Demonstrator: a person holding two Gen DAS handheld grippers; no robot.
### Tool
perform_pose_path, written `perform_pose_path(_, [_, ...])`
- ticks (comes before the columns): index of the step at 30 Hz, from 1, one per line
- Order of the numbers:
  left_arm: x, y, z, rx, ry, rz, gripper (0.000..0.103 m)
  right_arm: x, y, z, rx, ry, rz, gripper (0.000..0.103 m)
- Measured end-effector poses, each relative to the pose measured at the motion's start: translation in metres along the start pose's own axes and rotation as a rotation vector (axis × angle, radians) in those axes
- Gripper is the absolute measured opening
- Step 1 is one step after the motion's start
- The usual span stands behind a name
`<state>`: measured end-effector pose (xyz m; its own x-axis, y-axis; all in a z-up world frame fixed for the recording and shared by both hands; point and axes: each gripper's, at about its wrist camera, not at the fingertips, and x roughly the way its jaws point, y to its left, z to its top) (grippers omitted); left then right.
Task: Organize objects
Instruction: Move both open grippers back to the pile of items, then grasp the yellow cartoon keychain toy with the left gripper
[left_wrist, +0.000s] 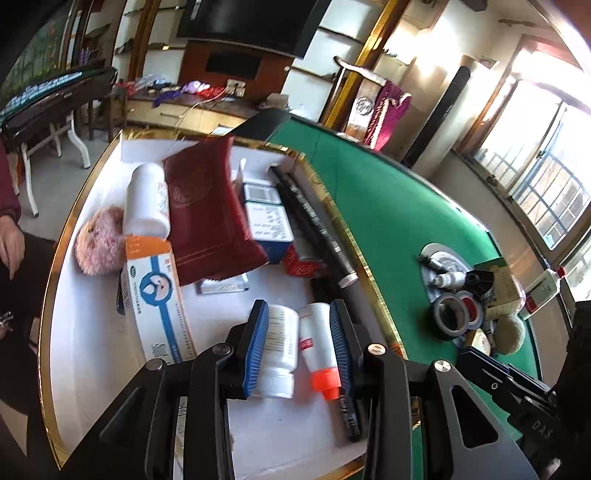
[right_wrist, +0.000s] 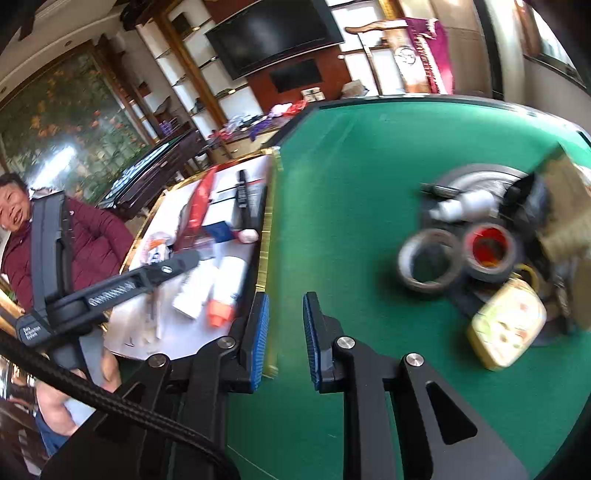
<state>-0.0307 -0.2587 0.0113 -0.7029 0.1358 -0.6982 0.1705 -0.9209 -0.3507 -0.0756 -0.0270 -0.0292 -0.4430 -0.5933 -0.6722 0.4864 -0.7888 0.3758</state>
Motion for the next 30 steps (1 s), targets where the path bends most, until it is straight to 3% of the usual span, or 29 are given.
perform_pose_path(3, [-0.008, -0.014, -0.001, 0.058, -0.041, -0.041, 0.034, -0.018, -0.025, -0.002, 0.034, -0.023, -0.019, 0.040])
perform_pose_path(5, [-0.013, -0.030, -0.003, 0.130, -0.063, -0.087, 0.046, -0.036, -0.045, -0.004, 0.065, -0.055, -0.050, 0.055])
perform_pose_path(7, [-0.014, -0.048, -0.009, 0.198, -0.062, -0.130, 0.058, -0.057, -0.070, -0.007, 0.107, -0.097, -0.084, 0.058])
perform_pose_path(11, [-0.003, -0.093, -0.024, 0.329, 0.026, -0.251, 0.061, -0.098, -0.116, -0.009, 0.182, -0.191, -0.146, 0.067])
perform_pose_path(15, [0.016, -0.155, -0.048, 0.470, 0.144, -0.315, 0.061, -0.136, -0.158, -0.010, 0.275, -0.283, -0.212, 0.067])
perform_pose_path(21, [0.052, -0.239, -0.074, 0.747, 0.279, -0.218, 0.061, -0.150, -0.183, -0.010, 0.386, -0.315, -0.157, 0.067])
perform_pose_path(23, [0.059, -0.254, -0.076, 0.809, 0.269, -0.163, 0.061, -0.148, -0.184, -0.008, 0.390, -0.304, -0.143, 0.067])
perform_pose_path(30, [0.086, -0.259, -0.065, 0.778, 0.314, -0.143, 0.061, -0.144, -0.184, -0.012, 0.387, -0.285, -0.088, 0.067])
